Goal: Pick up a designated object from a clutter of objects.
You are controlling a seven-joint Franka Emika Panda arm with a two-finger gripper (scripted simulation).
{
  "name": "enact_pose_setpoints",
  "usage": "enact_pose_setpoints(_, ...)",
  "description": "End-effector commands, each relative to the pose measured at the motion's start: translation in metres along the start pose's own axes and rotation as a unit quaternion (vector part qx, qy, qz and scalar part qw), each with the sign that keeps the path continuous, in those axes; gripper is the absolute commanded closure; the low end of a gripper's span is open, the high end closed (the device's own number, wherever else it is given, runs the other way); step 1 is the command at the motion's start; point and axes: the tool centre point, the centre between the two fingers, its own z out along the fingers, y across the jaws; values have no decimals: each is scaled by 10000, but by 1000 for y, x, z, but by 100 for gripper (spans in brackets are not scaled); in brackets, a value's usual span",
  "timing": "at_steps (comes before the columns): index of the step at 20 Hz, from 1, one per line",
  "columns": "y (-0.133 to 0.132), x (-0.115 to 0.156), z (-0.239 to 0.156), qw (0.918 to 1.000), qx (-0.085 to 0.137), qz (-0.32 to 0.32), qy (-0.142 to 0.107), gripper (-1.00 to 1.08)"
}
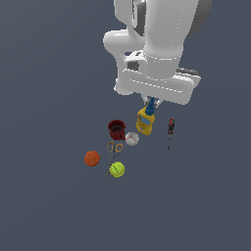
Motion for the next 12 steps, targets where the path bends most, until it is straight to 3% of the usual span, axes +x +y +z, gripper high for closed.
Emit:
enact_pose_setpoints(1, 4, 5, -26, 10000, -3, 1, -3, 108)
enact_pose_setpoints(12, 12, 24, -104, 10000, -10, 6, 2, 108)
